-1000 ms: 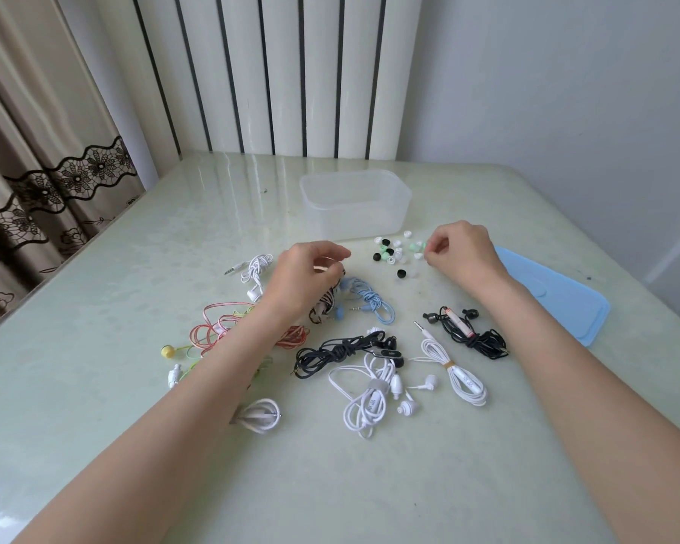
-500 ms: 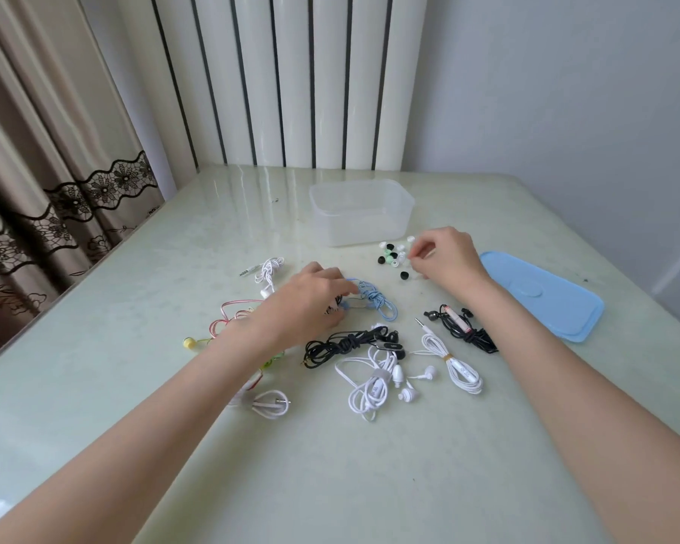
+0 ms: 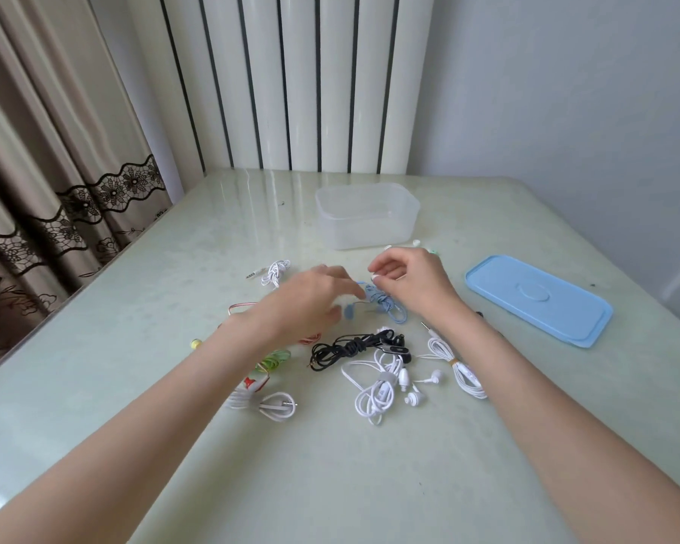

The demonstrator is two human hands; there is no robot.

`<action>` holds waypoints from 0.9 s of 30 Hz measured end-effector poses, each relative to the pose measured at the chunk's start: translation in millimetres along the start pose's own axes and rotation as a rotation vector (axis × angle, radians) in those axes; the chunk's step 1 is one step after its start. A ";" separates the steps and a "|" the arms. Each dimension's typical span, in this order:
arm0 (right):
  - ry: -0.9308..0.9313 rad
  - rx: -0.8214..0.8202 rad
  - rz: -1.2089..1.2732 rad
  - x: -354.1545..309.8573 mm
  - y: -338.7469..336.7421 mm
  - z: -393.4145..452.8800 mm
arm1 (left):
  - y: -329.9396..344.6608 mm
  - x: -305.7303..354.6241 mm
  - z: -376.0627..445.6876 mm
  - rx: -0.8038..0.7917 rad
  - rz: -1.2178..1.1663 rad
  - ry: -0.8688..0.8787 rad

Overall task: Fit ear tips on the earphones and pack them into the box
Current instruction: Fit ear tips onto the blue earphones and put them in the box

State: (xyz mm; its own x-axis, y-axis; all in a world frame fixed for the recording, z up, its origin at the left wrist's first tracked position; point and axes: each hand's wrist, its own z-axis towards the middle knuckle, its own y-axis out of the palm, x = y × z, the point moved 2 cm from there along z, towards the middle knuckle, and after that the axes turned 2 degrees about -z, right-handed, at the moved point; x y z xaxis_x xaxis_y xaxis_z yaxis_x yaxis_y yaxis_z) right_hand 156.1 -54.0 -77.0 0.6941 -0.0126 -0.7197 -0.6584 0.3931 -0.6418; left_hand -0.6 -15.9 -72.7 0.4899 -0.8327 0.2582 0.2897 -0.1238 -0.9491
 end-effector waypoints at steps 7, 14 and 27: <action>0.101 -0.036 0.486 -0.9 -6.7 -7.2 | 5.9 -5.9 19.1 0.055 -0.301 -0.116; 0.267 -0.082 1.026 11.8 -2.8 -9.4 | 13.7 -5.8 27.7 0.183 -1.592 -0.485; 0.282 -0.031 1.106 20.4 4.3 0.0 | 24.6 -7.8 37.7 0.368 -1.048 -0.410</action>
State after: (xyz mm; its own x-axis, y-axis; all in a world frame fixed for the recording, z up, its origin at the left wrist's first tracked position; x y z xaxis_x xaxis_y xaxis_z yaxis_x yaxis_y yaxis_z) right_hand 167.4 -52.6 -94.5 -0.3579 0.1187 -0.9262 -0.8781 0.2945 0.3771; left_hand 33.8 7.9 -91.2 0.0800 -0.1736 0.9816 0.8934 -0.4243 -0.1479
